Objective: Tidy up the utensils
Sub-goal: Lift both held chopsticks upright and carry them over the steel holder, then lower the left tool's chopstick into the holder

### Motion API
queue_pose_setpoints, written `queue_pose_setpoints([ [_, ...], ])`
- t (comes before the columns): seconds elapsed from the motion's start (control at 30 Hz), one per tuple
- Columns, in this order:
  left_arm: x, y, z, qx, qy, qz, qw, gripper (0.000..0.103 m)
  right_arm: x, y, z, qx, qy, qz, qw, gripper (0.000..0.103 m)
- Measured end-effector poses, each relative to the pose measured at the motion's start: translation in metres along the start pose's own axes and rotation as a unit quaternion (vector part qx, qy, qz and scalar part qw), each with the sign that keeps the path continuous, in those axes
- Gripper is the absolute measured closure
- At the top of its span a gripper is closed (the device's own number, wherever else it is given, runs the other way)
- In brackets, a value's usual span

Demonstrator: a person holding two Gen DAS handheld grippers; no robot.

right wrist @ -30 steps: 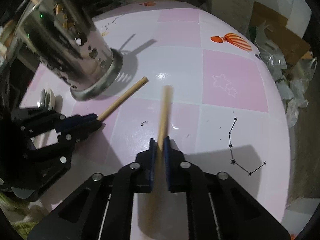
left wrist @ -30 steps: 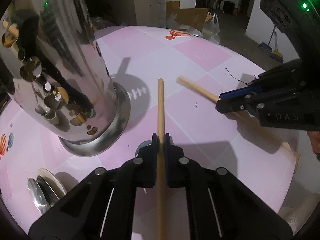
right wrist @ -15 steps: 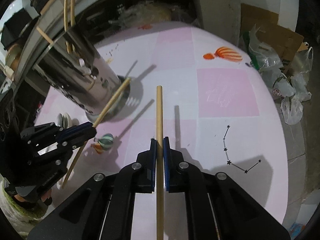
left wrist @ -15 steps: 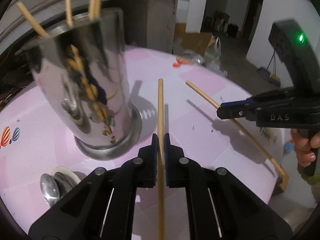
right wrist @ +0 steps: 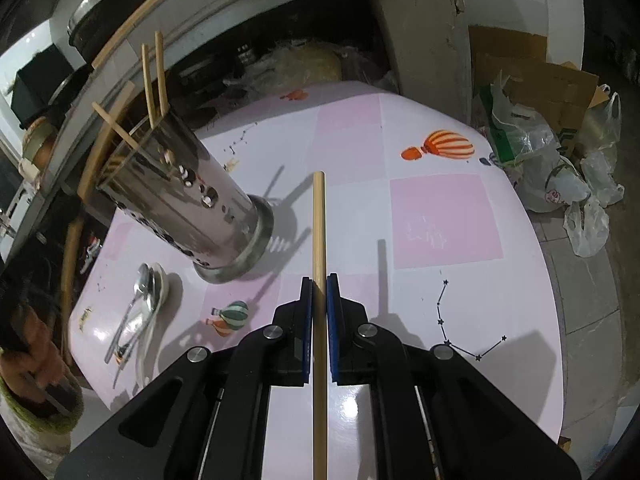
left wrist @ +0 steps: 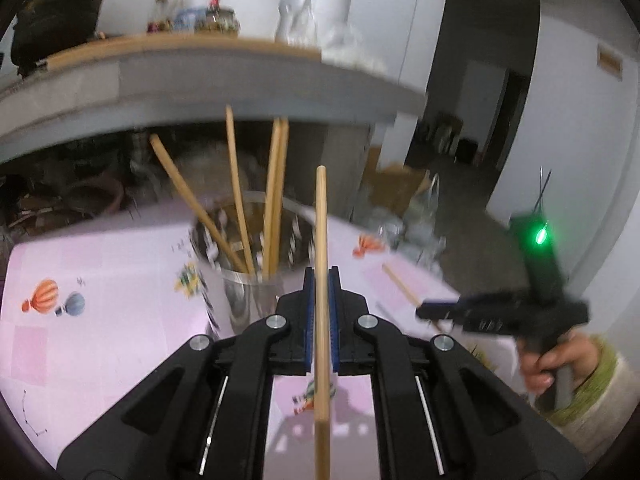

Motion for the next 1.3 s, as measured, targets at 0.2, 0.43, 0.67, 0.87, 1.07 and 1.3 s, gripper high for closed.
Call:
queue_pose_setpoints([
  [0.2,-0.024,-0.016,-0.029,-0.026,0.047,0.015,0.9984,0.098,0.000,0.000,-0.001,0.002,0.001,-0.003,1.000,0.096],
  [0.43,-0.013,-0.036,-0.064,-0.076,0.108,0.040,0.9904,0.098,-0.003,0.000,-0.006,0.009,0.006,-0.010,1.000,0.096],
  [0.67,0.008,-0.063,-0.085,-0.112,0.165,0.054,0.9784,0.098,0.000,0.001,-0.009,0.012,0.005,-0.012,1.000,0.096],
  [0.87,0.026,-0.074,-0.095,-0.117,0.202,0.043,0.9714,0.098,0.005,0.004,-0.011,0.015,0.000,-0.009,1.000,0.096],
  [1.07,0.049,-0.078,-0.101,-0.116,0.205,0.037,0.9711,0.098,0.007,0.005,-0.012,0.016,-0.002,-0.007,1.000,0.096],
  [1.3,0.074,-0.076,-0.096,-0.105,0.188,0.030,0.9762,0.097,0.006,0.009,-0.012,0.019,-0.002,-0.008,1.000,0.096],
])
Point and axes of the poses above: each gripper's, at about its wrist camera, not at the fingertips, and x roughly the way its jaws point, y to its right, z to its underside, the point moved 5 cm from there along x, roughly the way its jaws point, and after that the axes turned 12 degrees about x, right-handed, at the moved point
